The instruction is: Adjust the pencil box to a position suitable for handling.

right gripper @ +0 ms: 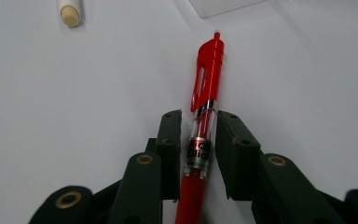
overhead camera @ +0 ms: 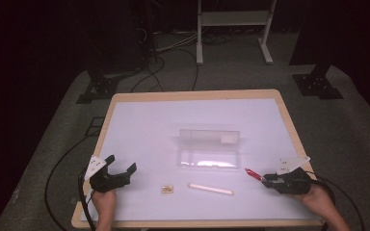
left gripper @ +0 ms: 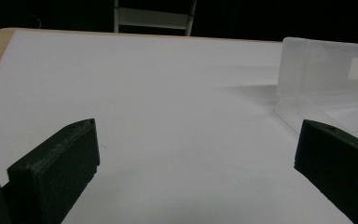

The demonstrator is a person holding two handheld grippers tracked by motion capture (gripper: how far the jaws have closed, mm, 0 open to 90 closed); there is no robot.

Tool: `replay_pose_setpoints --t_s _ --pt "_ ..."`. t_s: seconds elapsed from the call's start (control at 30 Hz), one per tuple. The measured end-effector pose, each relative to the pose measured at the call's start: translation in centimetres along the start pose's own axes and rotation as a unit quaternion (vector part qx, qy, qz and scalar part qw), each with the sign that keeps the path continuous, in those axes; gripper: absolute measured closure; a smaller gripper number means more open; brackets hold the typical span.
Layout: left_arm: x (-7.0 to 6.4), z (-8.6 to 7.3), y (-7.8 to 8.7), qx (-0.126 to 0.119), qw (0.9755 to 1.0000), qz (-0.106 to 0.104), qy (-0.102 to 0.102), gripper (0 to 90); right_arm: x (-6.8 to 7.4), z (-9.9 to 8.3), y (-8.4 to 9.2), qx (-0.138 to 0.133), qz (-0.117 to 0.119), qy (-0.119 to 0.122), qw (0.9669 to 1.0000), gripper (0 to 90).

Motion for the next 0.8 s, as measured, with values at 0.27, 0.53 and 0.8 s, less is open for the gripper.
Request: replay_pose_setpoints --t_s 0.27,0.53,0.8 --pt "0.01 0.00 0.00 0.000 1.0000 0.000 0.000 0.0 0.10 0.03 0.01 0.002 0.000 0.000 1.0000 72.3" --pt "0.05 0.01 0.03 -0.002 1.0000 -0.001 0.002 0.0 0.25 0.00 -0.01 0.002 0.000 -0.004 1.0000 76.4" --pt "0.09 0.03 0.04 -0.001 1.0000 -0.001 0.002 0.0 0.20 -0.07 -0.02 0.000 0.007 -0.014 0.9999 77.8"
Point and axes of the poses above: each handheld gripper's, and its own axes: y roughly backward along the jaws, z roughly out of its top, x roughly to its left, the point moved 2 cm from there along -y, roughly forward along the jaws, and after that the axes turned 1 degree about x, right-handed, at the moved point
